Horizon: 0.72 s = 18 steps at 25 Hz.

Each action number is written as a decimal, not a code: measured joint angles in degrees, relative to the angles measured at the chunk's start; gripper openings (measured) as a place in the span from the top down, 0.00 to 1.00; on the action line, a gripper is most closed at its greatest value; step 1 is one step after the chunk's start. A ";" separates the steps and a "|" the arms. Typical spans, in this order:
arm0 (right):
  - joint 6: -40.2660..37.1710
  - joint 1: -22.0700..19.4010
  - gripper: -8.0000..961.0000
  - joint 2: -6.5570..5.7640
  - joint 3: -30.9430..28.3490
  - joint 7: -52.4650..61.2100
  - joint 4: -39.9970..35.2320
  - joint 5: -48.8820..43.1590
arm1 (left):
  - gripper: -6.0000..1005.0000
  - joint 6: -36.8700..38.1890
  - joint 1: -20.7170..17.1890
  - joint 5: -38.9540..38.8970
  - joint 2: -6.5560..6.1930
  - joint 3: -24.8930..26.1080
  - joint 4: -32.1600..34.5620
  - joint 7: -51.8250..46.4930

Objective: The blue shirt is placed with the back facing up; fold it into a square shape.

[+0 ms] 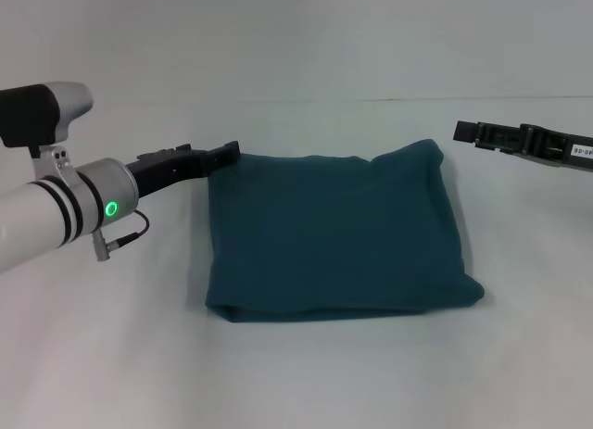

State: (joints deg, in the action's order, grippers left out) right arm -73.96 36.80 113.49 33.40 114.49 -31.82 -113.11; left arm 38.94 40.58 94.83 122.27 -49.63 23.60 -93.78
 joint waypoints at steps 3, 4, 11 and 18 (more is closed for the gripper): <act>0.14 0.10 0.29 0.22 0.00 0.26 0.00 -0.01 | 0.12 -1.37 0.06 0.00 0.07 -1.27 -0.01 0.14; 0.21 0.13 0.29 0.32 0.00 0.28 0.00 -0.01 | 0.12 -2.07 0.06 0.00 0.16 -2.01 -0.02 0.14; 0.98 0.24 0.29 0.65 0.00 0.30 0.35 -0.01 | 0.12 -4.29 0.17 -0.01 0.51 -4.04 -0.09 0.17; 2.08 0.15 0.29 0.91 0.00 0.29 0.58 0.00 | 0.12 -4.32 0.40 0.00 0.84 -6.52 0.02 0.19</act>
State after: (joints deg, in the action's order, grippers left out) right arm -71.88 36.96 114.40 33.40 114.78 -31.24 -113.11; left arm 34.62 40.99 94.82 123.11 -56.15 23.62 -93.59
